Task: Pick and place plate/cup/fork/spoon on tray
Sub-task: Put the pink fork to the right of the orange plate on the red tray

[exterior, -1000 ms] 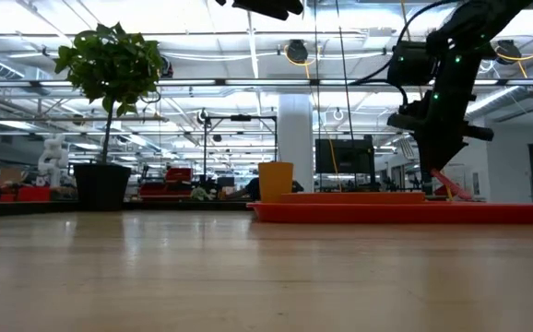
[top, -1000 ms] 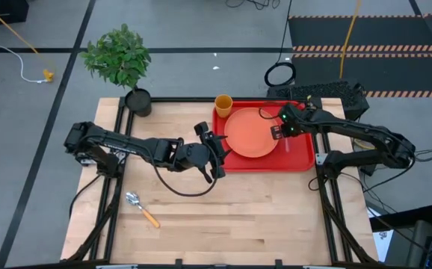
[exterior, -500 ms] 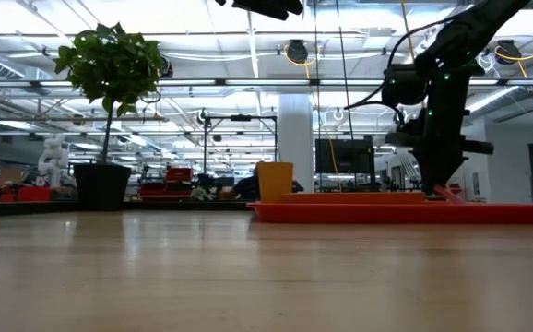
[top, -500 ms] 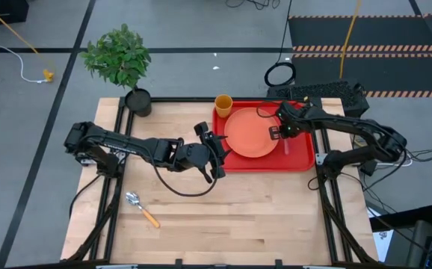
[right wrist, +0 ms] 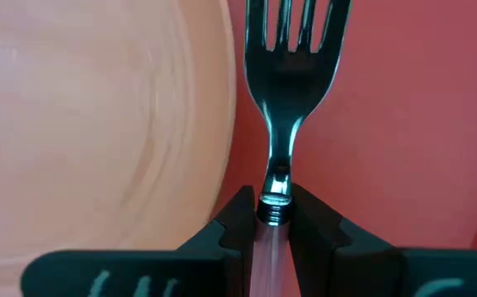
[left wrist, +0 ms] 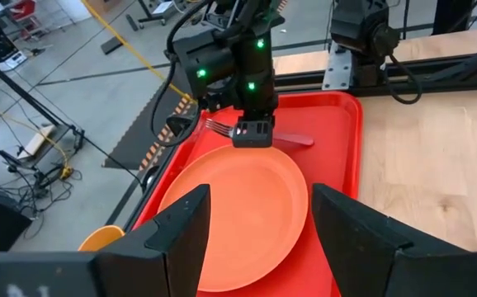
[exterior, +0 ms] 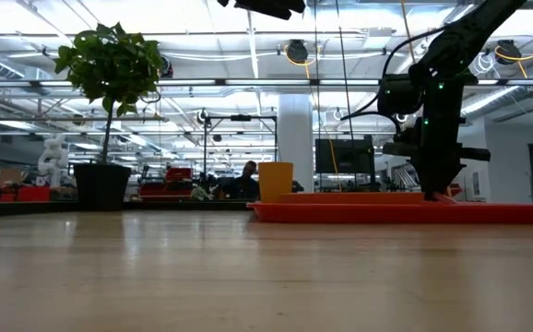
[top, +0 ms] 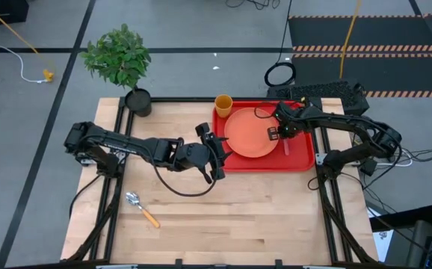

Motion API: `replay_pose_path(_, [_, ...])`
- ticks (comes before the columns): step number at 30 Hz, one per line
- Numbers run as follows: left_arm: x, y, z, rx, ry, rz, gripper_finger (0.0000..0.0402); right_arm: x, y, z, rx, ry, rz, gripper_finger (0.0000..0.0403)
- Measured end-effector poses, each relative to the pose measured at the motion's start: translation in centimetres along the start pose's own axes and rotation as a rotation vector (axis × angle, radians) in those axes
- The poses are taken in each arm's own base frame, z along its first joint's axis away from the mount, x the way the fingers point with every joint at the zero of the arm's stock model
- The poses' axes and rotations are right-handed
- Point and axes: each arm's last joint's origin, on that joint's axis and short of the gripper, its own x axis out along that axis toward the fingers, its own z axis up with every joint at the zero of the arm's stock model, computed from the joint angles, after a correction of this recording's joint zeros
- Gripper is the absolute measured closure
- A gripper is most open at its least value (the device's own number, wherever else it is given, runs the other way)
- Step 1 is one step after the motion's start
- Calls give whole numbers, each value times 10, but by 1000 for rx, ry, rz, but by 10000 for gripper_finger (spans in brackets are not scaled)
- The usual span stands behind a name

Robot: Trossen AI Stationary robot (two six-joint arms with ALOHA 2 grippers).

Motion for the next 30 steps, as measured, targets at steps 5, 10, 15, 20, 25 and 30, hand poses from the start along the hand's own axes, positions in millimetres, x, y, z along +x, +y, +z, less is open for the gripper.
replay_pose_path(5, [0,0,0,-3,0,0,188,0,1,2,-10,-29,0,359])
replay_pose_path(10, [0,0,0,-3,0,-2,188,0,0,3,7,-51,-29,359])
replay_pose_path(15, [0,0,0,-3,0,-2,188,1,-1,4,20,-59,-33,359])
replay_pose_path(20, [0,0,0,-3,0,-2,188,12,-3,-1,42,-113,-20,359])
replay_pose_path(25, [-1,-1,0,-2,-1,-4,188,18,-5,-4,50,-142,-20,359])
replay_pose_path(30, [-1,-1,0,-4,-3,-4,188,19,-6,-4,54,-147,-28,359])
